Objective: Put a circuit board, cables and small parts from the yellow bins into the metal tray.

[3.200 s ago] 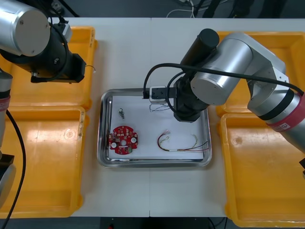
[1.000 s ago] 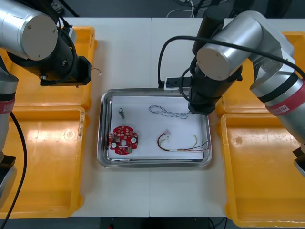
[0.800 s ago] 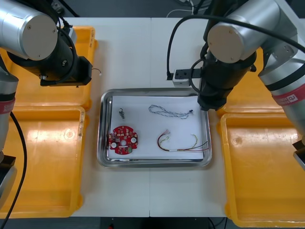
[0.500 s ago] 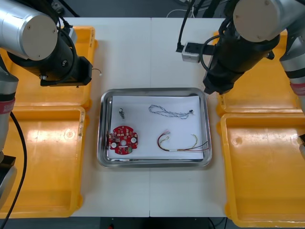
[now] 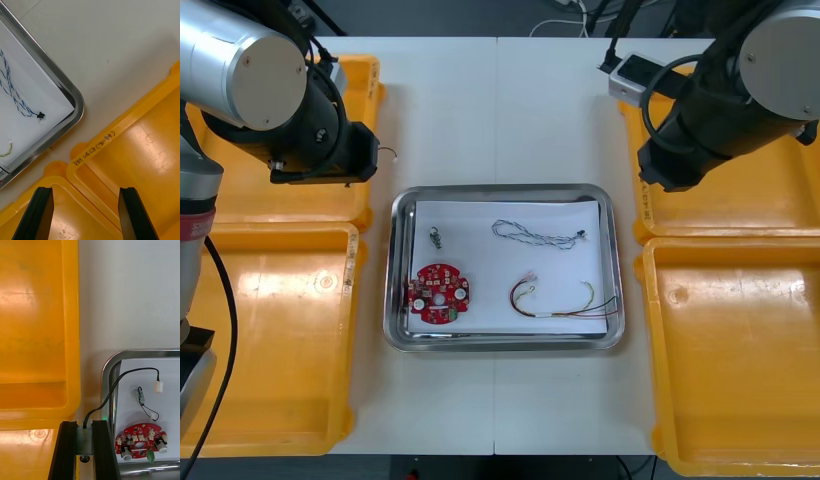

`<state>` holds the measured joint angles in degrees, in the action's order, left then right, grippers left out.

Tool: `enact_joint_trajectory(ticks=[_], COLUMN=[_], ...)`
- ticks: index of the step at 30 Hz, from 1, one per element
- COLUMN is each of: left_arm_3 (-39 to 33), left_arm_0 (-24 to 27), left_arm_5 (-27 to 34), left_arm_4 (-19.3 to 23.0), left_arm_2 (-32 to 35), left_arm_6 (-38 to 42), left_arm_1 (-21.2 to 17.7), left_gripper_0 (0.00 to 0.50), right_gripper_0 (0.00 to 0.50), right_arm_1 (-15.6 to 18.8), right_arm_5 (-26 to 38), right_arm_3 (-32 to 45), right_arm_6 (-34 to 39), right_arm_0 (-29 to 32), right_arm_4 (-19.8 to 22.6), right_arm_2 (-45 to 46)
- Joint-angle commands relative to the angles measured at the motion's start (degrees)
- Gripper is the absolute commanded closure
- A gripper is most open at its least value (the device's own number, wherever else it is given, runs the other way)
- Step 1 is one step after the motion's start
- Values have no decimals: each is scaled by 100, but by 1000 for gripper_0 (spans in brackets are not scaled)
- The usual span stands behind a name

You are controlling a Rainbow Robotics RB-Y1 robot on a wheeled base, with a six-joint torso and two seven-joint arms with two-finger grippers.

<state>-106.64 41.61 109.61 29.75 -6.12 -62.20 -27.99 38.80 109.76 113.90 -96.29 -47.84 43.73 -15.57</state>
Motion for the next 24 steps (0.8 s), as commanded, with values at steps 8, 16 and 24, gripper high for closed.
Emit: enact_joint_trajectory(ticks=[8, 16, 24], left_arm_3=[-208, -208, -164], left_arm_0=[110, 242, 277], left_arm_5=[39, 39, -97], left_arm_4=[-5, -22, -110], left_arm_2=[-451, -847, -1198], left_arm_6=[1035, 1492, 1668], left_arm_1=[215, 391, 558], left_gripper_0=[500, 500, 500], right_gripper_0=[0, 0, 0], right_arm_1=[770, 1069, 1279], right_arm_5=[24, 24, 24], right_arm_3=[800, 941, 1064], right_arm_6=[1807, 2853, 3530], right_arm_0=[785, 1303, 1883], right_arm_4=[197, 566, 935], right_arm_2=[678, 1109, 1662])
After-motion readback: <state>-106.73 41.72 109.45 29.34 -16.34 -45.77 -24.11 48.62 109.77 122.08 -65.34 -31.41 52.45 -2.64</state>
